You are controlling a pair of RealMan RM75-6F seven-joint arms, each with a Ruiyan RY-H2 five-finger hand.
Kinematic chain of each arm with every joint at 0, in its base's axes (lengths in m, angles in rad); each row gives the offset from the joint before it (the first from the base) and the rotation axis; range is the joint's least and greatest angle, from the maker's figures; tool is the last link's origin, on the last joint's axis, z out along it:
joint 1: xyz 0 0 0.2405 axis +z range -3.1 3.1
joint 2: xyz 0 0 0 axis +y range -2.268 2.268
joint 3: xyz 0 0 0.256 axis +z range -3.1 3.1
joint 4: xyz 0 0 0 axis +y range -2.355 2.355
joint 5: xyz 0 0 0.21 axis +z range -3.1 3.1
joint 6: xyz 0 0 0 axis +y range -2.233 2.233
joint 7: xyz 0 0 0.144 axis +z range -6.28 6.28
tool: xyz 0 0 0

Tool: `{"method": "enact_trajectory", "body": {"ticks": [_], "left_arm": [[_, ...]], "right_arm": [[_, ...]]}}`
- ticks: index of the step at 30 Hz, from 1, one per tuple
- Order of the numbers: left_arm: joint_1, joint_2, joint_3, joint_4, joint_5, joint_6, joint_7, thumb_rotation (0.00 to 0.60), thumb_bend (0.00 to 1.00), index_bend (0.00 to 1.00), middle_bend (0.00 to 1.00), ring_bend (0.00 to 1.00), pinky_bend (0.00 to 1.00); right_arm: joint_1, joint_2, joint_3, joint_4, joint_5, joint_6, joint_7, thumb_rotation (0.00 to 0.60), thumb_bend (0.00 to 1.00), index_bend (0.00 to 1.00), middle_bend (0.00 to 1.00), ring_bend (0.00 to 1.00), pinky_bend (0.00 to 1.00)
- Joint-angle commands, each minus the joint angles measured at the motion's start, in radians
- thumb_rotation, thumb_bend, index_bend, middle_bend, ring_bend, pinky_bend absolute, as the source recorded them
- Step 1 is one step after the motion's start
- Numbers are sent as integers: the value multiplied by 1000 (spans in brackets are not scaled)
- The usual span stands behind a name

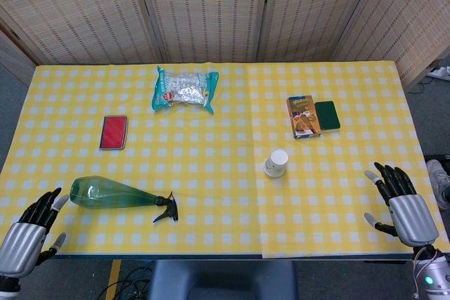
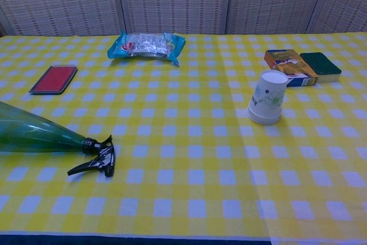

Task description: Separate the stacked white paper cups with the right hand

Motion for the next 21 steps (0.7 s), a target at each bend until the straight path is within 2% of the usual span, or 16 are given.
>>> {"method": "enact_trajectory", "body": {"ticks": [1,6,9,12,15,21], "left_arm": [[-13,-4,-7,1,-23,-29,-3,600,382,0,0,54,203],[-13,-2,-6,-4,-18,-22,-9,600,382,0,0,54,203],[-11,3,-8,-5,-12,-9,-17,600,382,0,0,54,203],[-7,9,-6,-6,-4,7,-29,600,381,0,0,54,203],[3,16,-4,-6,4,29,-42,600,381,0,0,54,203],[11,25,-9,-2,-8,43,-56,600,381,0,0,54,203]], "right_arm": [[6,3,4,-1,13,-19,10,600,199,97,0,0,0],[25,34,9,-28,11,-48,62,600,196,97,0,0,0],[82,112,24,-96,20,-133,91,600,196,97,0,0,0],[160,203,61,-197,64,-250,81,600,196,97,0,0,0],[262,283,105,-294,149,-423,74,600,196,97,0,0,0],[441,314,189,-349,345,-680,10,600,200,97,0,0,0]]}}
